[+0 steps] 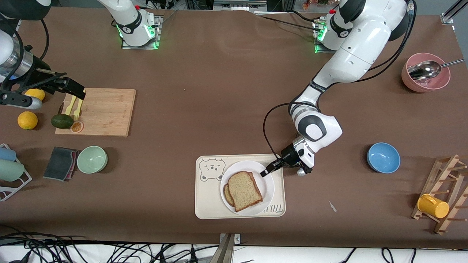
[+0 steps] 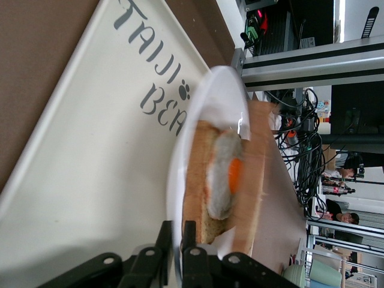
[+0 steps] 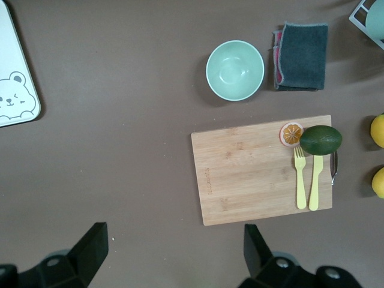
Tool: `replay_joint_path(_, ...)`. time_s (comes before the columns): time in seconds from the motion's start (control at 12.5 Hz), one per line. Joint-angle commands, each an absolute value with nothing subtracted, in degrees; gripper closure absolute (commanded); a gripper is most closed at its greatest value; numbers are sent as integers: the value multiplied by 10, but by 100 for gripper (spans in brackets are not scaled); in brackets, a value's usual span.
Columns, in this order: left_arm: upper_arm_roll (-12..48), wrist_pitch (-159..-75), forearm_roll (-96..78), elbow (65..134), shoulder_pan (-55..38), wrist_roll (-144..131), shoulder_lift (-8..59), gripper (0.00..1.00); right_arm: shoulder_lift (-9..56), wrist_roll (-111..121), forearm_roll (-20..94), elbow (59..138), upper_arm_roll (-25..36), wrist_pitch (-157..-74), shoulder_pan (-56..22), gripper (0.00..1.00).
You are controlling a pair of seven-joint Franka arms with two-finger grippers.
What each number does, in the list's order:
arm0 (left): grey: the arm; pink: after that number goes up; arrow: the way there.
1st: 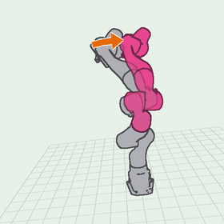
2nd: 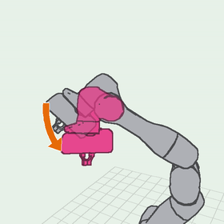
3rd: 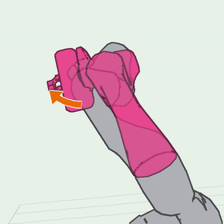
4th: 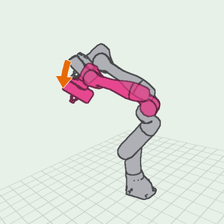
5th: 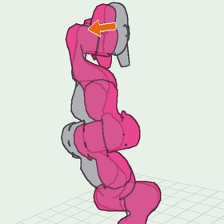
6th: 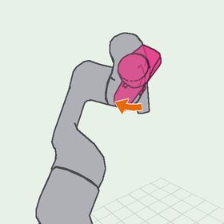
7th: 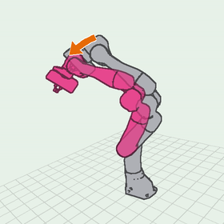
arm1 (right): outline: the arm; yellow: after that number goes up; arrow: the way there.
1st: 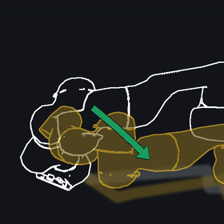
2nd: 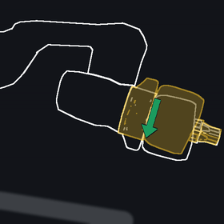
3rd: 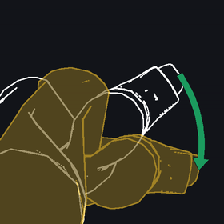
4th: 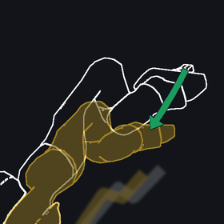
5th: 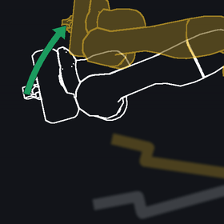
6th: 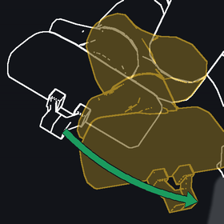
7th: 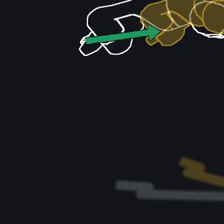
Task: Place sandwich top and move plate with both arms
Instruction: 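Open the left gripper and release the plate rim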
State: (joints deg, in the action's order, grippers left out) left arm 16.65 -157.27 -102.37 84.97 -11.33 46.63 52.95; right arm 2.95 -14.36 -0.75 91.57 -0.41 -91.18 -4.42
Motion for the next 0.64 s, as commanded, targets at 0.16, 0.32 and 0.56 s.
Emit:
replay_joint_path(0.16,163,-1579,-1015,836,-119,465,527,53,33,-134,-7,904,-4,-902,-41,0)
replay_joint_path(0.32,163,-1579,-1015,854,-112,466,512,23,33,-134,-7,904,-4,-902,-41,0)
replay_joint_path(0.56,163,-1579,-1014,903,-102,470,474,1,33,-134,-7,904,-4,-902,-41,0)
